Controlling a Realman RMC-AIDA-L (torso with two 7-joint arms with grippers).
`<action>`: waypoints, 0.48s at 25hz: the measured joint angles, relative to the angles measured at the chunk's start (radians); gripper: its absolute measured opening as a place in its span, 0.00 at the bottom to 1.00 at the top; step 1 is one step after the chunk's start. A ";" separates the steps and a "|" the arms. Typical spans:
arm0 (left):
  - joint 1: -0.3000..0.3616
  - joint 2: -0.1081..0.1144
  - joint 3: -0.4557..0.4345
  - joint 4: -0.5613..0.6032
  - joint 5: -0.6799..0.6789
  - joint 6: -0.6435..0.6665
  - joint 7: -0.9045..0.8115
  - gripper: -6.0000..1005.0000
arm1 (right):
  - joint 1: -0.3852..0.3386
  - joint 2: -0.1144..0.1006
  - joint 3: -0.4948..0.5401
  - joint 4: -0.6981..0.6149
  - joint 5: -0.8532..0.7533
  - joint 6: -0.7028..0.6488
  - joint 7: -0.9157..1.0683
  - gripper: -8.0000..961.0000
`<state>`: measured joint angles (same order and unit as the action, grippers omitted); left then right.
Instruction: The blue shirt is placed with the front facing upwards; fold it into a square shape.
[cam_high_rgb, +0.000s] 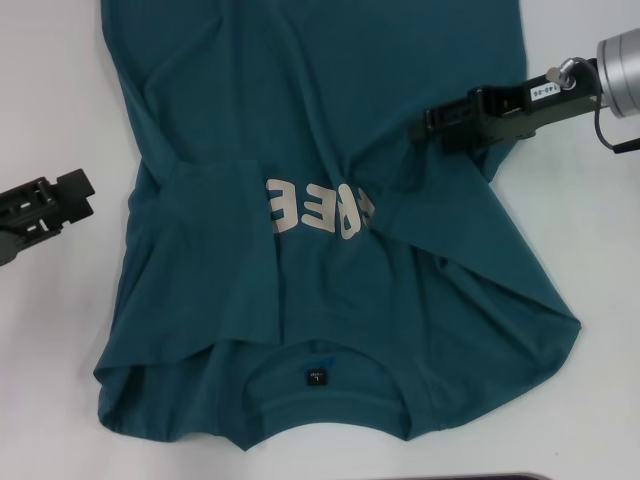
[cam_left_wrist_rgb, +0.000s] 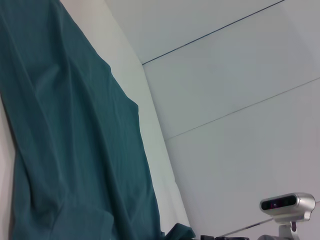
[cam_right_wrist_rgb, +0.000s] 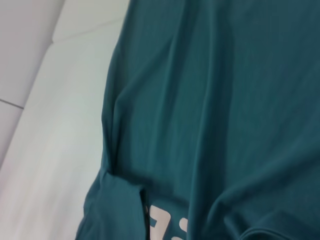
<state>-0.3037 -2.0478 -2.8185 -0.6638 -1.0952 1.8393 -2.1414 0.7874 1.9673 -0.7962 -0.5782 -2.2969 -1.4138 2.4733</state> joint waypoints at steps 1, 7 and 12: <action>0.000 0.000 0.000 0.001 0.000 0.000 0.000 0.59 | 0.004 -0.002 -0.009 -0.003 -0.001 -0.001 0.001 0.63; 0.000 0.001 0.000 0.008 0.000 -0.001 0.000 0.59 | 0.030 -0.021 -0.036 -0.054 -0.002 -0.003 0.003 0.84; 0.000 0.000 -0.001 0.009 0.000 -0.003 0.000 0.59 | 0.038 -0.013 -0.032 -0.120 0.005 0.004 0.004 0.84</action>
<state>-0.3037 -2.0476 -2.8195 -0.6550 -1.0952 1.8366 -2.1415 0.8254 1.9540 -0.8287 -0.6980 -2.2921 -1.4099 2.4778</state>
